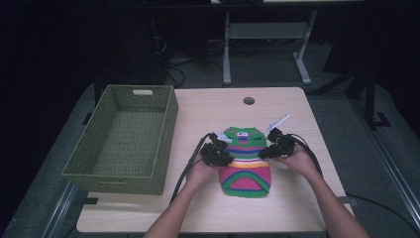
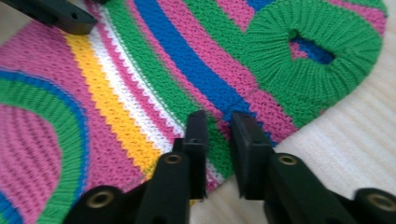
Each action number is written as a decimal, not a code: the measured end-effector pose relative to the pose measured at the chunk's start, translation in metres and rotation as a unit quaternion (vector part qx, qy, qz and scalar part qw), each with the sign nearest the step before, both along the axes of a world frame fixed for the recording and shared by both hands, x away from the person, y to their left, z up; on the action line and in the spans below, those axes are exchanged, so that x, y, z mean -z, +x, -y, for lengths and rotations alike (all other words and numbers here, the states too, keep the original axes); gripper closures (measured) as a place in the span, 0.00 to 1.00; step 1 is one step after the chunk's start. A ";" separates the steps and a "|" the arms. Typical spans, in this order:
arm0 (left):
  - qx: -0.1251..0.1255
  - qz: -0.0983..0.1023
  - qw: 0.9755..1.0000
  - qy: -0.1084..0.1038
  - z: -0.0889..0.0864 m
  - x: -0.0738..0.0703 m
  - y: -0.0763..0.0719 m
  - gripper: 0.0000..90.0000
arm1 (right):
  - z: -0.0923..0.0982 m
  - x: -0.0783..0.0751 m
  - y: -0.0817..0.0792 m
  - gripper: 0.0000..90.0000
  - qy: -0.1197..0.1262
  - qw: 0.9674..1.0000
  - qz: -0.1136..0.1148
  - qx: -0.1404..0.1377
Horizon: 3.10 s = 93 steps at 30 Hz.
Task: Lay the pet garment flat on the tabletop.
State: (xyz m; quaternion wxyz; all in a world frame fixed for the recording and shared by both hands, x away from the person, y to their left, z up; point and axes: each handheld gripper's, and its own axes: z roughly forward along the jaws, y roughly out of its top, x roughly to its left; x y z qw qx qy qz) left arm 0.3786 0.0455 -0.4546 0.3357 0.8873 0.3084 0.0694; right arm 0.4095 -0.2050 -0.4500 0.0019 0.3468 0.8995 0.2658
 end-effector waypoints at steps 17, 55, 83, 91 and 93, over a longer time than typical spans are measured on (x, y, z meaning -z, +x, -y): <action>-0.011 -0.006 0.999 -0.032 -0.019 -0.016 -0.003 0.62 | 0.021 -0.015 -0.011 0.67 0.128 0.992 -0.007 0.000; -0.025 -0.003 0.996 -0.085 -0.051 -0.026 -0.028 0.27 | 0.059 -0.022 -0.040 0.39 0.128 0.992 0.004 0.018; -0.025 -0.003 0.995 -0.094 -0.058 -0.016 -0.055 0.24 | 0.088 -0.013 -0.082 0.38 0.118 0.992 0.031 0.018; -0.021 -0.004 0.996 -0.082 -0.064 -0.012 -0.065 0.25 | 0.096 -0.009 -0.097 0.38 0.113 0.993 0.040 0.023; -0.023 -0.005 0.996 -0.085 -0.063 -0.011 -0.067 0.25 | 0.097 -0.008 -0.099 0.38 0.112 0.993 0.040 0.025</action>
